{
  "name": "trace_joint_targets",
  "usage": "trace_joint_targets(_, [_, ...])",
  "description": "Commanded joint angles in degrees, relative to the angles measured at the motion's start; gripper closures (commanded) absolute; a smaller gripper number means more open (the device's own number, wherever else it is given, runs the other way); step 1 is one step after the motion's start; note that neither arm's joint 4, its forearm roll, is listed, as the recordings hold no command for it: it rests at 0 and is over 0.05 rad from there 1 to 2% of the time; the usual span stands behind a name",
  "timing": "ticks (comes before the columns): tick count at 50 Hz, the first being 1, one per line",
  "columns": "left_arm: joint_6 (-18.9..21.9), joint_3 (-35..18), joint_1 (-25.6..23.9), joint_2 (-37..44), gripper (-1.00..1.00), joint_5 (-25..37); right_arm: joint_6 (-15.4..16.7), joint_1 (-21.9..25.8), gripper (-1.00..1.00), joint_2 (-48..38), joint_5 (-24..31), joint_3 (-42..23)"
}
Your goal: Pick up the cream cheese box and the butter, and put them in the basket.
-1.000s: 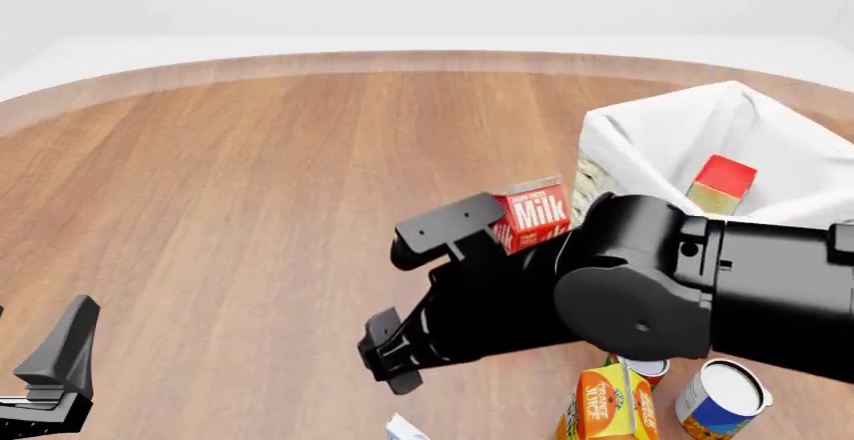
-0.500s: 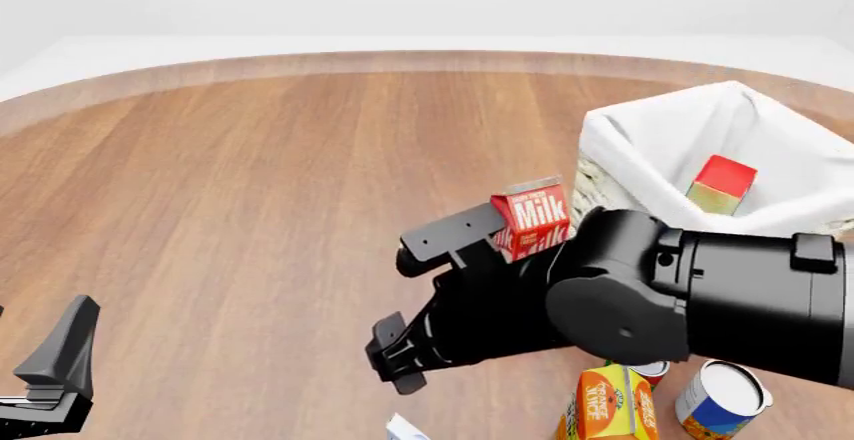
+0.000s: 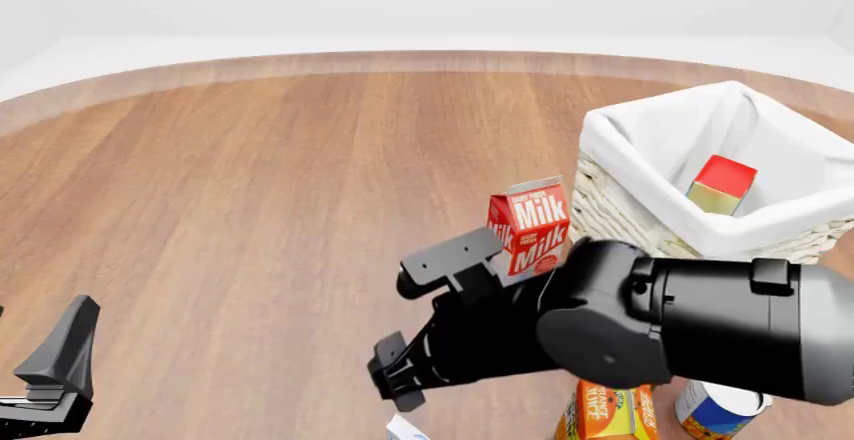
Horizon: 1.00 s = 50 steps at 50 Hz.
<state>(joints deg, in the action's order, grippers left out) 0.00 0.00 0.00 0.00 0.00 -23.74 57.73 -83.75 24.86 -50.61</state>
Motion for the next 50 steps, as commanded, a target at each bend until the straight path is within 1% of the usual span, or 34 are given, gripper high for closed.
trace_joint_targets(1, [0.0, 0.0, 0.0, 0.0, -1.0, 0.0, -0.7, 0.4, -1.0, -0.5, -1.4, 1.0])
trace_joint_targets(8, [0.0, 0.0, 0.0, 0.0, -1.0, 0.0, -1.0, 0.4, -1.0, -0.8, -2.1, 1.5])
trace_joint_targets(14, [0.0, 0.0, 0.0, 0.0, -1.0, 0.0, -2.2, 0.9, -1.0, -1.0, -3.5, 2.9])
trace_joint_targets(22, [0.0, 0.0, 0.0, 0.0, -1.0, 0.0, -2.4, 1.1, -1.0, -1.4, -3.9, 3.0])
trace_joint_targets(27, [0.0, 0.0, 0.0, 0.0, -1.0, 0.0, -3.5, 1.8, -1.0, -1.9, -5.2, 3.9])
trace_joint_targets(37, [0.0, 0.0, 0.0, 0.0, -1.0, 0.0, -3.4, 1.5, -1.0, -2.2, -5.5, 4.1])
trace_joint_targets(39, [0.0, 0.0, 0.0, 0.0, -1.0, 0.0, -3.5, 1.9, -1.0, -2.3, -5.4, 3.9])
trace_joint_targets(40, [0.0, 0.0, 0.0, 0.0, -1.0, 0.0, -3.1, 2.3, -1.0, -2.3, -5.2, 3.6])
trace_joint_targets(41, [0.0, 0.0, 0.0, 0.0, -1.0, 0.0, -3.7, 2.4, -1.0, -1.9, -5.3, 3.7])
trace_joint_targets(42, [0.0, 0.0, 0.0, 0.0, -1.0, 0.0, -3.7, 2.4, -1.0, -1.9, -5.3, 3.7])
trace_joint_targets(50, [0.0, 0.0, 0.0, 0.0, -1.0, 0.0, -3.7, 1.9, -1.0, -2.7, -6.8, 4.9])
